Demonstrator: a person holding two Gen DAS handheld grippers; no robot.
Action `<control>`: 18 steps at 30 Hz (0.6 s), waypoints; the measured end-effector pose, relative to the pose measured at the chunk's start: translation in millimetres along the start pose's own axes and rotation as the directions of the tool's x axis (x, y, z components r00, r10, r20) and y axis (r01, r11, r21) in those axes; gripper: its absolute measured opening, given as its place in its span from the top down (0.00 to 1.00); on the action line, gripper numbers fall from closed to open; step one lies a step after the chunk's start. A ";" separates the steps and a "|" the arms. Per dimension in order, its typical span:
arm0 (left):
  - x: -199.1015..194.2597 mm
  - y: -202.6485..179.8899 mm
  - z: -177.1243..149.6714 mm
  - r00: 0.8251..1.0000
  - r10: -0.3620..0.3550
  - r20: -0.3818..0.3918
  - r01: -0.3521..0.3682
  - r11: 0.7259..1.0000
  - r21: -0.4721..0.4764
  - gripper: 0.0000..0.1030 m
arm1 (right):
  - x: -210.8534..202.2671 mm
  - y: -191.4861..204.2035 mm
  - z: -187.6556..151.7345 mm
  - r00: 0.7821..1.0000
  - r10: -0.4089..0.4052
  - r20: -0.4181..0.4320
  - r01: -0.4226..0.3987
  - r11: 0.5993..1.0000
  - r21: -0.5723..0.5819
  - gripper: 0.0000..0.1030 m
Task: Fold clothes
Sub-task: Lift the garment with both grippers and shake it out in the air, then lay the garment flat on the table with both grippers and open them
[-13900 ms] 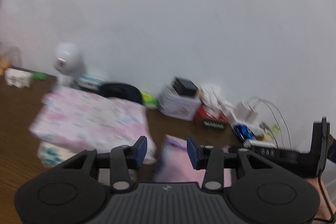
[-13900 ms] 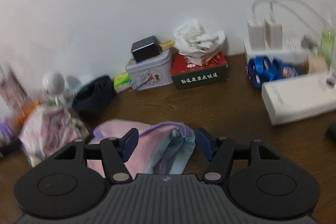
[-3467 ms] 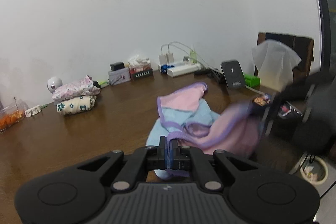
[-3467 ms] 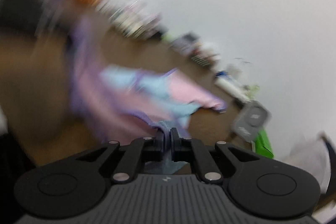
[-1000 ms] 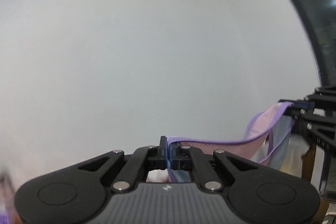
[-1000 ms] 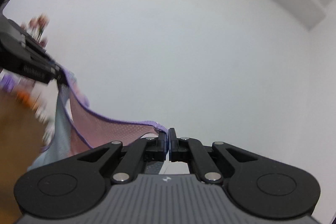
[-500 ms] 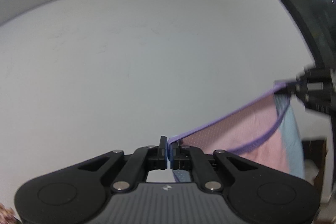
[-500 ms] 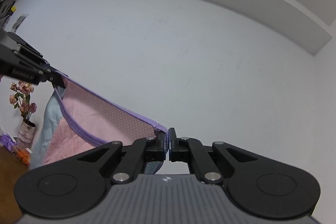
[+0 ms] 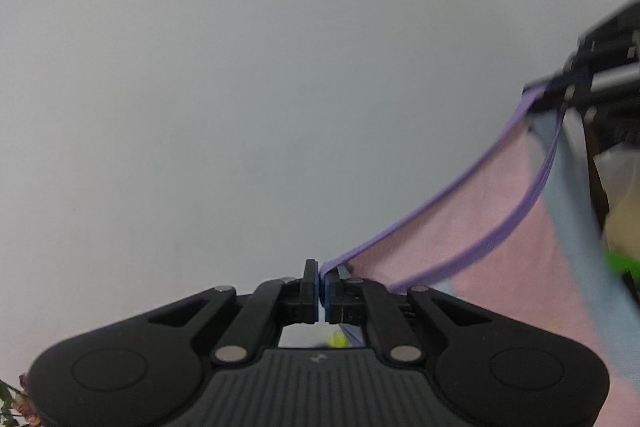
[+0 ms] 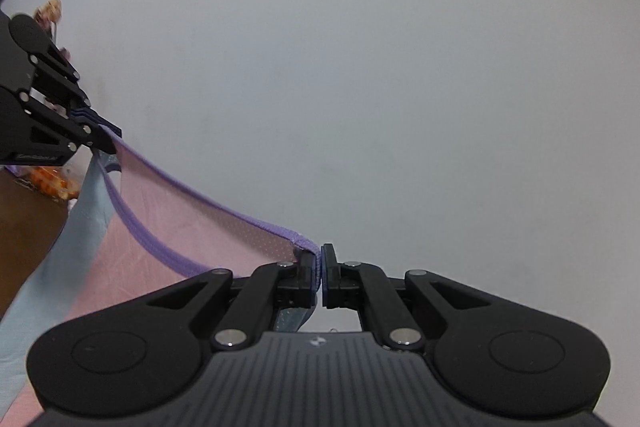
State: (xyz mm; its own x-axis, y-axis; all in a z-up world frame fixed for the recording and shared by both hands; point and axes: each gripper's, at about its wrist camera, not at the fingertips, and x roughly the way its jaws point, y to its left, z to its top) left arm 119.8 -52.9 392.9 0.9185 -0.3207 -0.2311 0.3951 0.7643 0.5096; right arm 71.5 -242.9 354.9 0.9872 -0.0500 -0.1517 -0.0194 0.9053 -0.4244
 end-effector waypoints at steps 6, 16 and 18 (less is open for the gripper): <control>-67.0 3.1 17.3 0.969 0.093 0.228 -0.098 0.995 0.014 0.98 | -37.9 -4.6 18.5 0.973 -0.112 0.203 0.113 0.994 0.008 0.98; -111.4 -124.5 -150.1 0.956 -0.294 -0.008 0.294 0.955 0.029 0.98 | -102.3 50.3 -138.9 1.000 0.029 -0.008 -0.030 0.994 -0.101 0.98; -118.8 -169.1 -214.9 0.899 -0.413 -0.145 0.410 0.911 -0.049 0.97 | -113.7 81.7 -205.1 0.984 0.108 -0.143 -0.119 0.990 -0.074 0.98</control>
State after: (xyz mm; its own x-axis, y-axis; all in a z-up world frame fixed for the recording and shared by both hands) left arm -59.0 -23.9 156.1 0.6609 -0.5227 -0.5386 0.7360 0.5916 0.3291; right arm -74.9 -249.8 154.3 0.9464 -0.0121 -0.3228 -0.1485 0.8711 -0.4682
